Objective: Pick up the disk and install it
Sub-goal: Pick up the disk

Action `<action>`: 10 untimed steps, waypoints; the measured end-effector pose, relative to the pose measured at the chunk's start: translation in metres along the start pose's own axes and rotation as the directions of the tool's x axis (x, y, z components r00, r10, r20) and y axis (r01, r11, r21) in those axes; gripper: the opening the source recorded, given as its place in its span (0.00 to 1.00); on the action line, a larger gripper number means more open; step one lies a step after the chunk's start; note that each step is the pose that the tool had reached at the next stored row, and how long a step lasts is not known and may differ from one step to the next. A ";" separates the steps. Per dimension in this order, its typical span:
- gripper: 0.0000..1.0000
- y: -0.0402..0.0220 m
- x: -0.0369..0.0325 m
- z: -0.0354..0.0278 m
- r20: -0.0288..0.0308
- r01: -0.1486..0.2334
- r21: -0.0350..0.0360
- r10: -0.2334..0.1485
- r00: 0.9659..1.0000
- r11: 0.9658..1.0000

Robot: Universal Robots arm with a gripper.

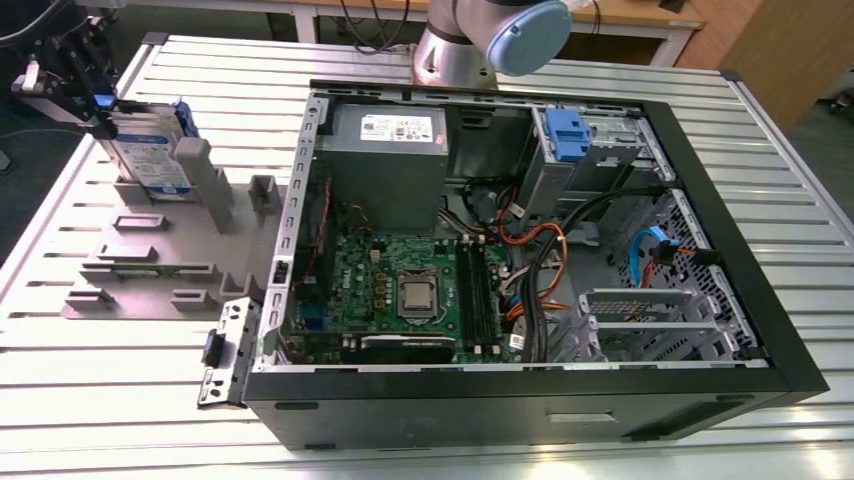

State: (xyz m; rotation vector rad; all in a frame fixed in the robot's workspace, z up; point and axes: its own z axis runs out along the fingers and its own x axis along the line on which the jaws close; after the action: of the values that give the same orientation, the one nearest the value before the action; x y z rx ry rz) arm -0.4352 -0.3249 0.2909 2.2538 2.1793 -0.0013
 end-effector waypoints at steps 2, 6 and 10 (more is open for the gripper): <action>0.36 0.0000 0.0000 0.0000 0.000 0.000 0.000 0.000 1.000 1.000; 0.36 0.0001 0.0000 -0.0014 0.001 0.000 0.000 0.000 1.000 1.000; 0.36 0.0000 0.0000 -0.0049 0.003 0.000 0.000 0.000 1.000 1.000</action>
State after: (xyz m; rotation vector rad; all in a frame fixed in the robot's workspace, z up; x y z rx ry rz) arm -0.4352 -0.3249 0.2958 2.2523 2.1778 -0.0044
